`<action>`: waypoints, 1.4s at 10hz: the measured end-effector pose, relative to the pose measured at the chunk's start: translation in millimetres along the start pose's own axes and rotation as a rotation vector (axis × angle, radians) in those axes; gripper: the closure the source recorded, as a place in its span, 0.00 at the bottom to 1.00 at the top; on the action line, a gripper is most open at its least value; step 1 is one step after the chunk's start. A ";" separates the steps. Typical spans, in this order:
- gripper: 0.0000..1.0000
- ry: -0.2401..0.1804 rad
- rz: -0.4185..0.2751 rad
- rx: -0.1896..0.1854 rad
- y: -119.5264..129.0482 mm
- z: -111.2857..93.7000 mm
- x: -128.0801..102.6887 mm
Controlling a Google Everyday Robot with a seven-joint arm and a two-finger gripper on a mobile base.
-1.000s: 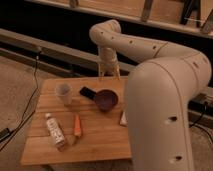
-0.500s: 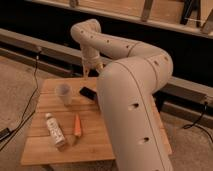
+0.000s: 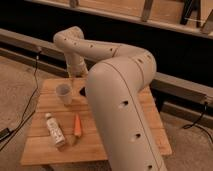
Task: Move the arm in a circular motion
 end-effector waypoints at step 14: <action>0.35 0.032 -0.081 0.042 -43.9 60.3 177.3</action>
